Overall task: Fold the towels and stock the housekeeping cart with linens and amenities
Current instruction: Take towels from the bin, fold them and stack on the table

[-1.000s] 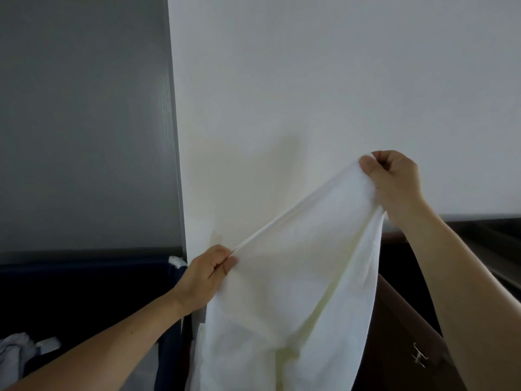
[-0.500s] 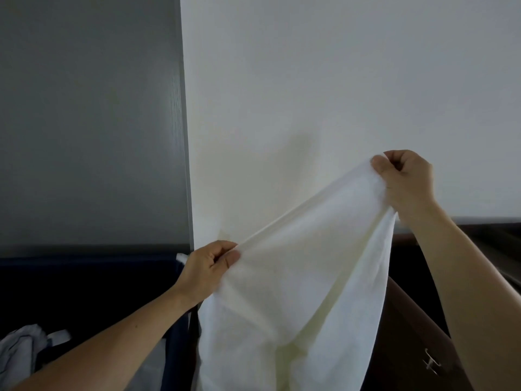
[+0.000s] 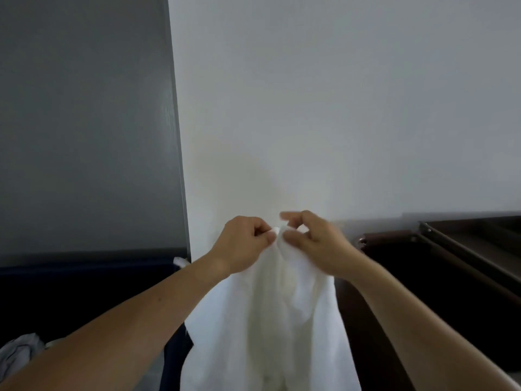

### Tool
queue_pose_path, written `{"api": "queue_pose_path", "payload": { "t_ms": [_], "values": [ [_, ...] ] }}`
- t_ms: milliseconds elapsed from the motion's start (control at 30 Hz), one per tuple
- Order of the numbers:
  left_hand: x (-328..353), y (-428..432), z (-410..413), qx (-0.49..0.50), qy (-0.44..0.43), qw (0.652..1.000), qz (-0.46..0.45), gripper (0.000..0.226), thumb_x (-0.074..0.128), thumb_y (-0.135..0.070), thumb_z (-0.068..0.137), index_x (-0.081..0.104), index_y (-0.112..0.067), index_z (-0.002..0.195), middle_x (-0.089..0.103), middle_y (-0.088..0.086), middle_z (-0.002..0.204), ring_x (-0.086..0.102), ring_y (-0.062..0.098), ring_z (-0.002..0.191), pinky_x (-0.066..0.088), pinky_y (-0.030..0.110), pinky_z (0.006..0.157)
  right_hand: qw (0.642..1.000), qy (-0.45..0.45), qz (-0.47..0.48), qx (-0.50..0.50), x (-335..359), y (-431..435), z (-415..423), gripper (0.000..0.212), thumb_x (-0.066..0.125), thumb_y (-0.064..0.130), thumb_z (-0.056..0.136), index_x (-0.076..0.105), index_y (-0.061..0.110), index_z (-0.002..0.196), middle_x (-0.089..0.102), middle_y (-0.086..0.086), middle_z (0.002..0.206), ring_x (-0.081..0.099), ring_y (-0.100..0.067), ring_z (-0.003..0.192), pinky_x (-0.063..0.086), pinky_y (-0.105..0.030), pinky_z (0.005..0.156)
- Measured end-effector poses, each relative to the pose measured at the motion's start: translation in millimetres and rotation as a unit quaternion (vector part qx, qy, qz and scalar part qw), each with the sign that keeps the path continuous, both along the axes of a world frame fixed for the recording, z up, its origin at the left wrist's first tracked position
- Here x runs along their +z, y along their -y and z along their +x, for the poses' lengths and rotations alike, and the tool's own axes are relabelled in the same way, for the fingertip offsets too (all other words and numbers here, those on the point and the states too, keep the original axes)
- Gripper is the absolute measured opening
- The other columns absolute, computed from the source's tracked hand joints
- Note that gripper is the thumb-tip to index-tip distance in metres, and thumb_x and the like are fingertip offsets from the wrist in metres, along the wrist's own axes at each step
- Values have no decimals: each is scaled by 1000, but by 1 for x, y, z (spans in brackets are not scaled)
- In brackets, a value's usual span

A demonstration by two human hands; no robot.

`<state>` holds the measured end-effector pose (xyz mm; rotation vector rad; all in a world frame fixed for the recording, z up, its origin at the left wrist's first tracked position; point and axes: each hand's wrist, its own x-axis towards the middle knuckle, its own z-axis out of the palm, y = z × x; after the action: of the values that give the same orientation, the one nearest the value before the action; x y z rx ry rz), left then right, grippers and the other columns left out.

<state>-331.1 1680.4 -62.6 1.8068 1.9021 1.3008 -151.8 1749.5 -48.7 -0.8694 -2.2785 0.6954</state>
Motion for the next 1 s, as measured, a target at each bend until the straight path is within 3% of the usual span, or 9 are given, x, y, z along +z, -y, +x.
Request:
{"api": "queue_pose_path", "payload": {
  "t_ms": [100, 200, 367, 467, 533, 633, 733, 867, 1000],
  "values": [
    [0, -3, 9, -47, 24, 999, -8, 16, 67, -30, 93, 75, -17, 87, 73, -6, 81, 64, 5, 71, 47, 12, 60, 996, -58, -66, -13, -20, 3, 1, 14, 62, 28, 95, 54, 32, 85, 68, 16, 94, 60, 4, 77, 45, -24, 71],
    [-7, -2, 13, -73, 18, 997, -10, 14, 67, -30, 93, 74, -18, 94, 73, -8, 87, 65, 3, 77, 48, 12, 65, 998, -47, -41, -25, -31, 0, 8, 15, 60, 28, 96, 52, 32, 84, 60, 13, 77, 54, 9, 65, 39, -11, 59],
    [-32, 0, 5, -80, 37, 995, -39, 6, 60, -35, 96, 61, -29, 94, 70, -5, 86, 65, 4, 75, 52, 15, 63, 988, -98, 86, -83, -1, -28, 29, 14, 59, 22, 98, 47, 26, 91, 54, 16, 78, 53, 10, 72, 35, -5, 61],
    [-43, 1, -3, -57, 10, 998, 7, 7, 54, -36, 99, 55, -34, 93, 65, -11, 85, 60, -4, 76, 48, 11, 64, 967, -151, 145, -142, 28, -50, 36, 10, 55, 23, 99, 45, 23, 98, 51, 20, 81, 51, 14, 76, 33, -6, 61],
    [-48, 2, -11, -49, -4, 998, 25, 12, 49, -40, 100, 55, -31, 99, 65, -10, 87, 61, 1, 77, 52, 18, 66, 968, -134, 151, -146, 33, -61, 35, 8, 51, 25, 100, 43, 25, 97, 51, 21, 84, 48, 21, 80, 34, -2, 62],
    [-61, 8, -26, -32, -74, 997, 10, 24, 43, -42, 101, 56, -23, 106, 64, -9, 83, 62, 10, 73, 53, 33, 68, 969, -103, 145, -169, 29, -74, 37, 9, 51, 29, 99, 43, 27, 95, 51, 21, 83, 51, 5, 76, 33, -18, 61],
    [-75, 18, -42, -4, -108, 994, -4, 33, 34, -53, 97, 53, -26, 101, 63, -10, 77, 61, 7, 69, 47, 26, 63, 950, -156, 150, -223, 33, -87, 48, 10, 52, 29, 98, 44, 25, 98, 48, 21, 83, 48, -13, 79, 33, -27, 72],
    [-82, 21, -59, 8, -140, 990, -26, 36, 34, -54, 98, 53, -24, 100, 63, -10, 77, 61, 5, 66, 47, 21, 62, 942, -165, 165, -242, 38, -93, 53, 10, 51, 29, 98, 43, 23, 96, 47, 22, 83, 45, -2, 74, 31, -23, 62],
    [-87, 24, -79, 3, -125, 990, -71, 30, 42, -49, 99, 56, -23, 101, 65, -11, 77, 62, -3, 71, 42, 14, 58, 939, -166, 145, -264, 35, -97, 55, 11, 52, 27, 99, 43, 21, 98, 45, 22, 84, 46, -16, 81, 33, -29, 72]
  ]
}}
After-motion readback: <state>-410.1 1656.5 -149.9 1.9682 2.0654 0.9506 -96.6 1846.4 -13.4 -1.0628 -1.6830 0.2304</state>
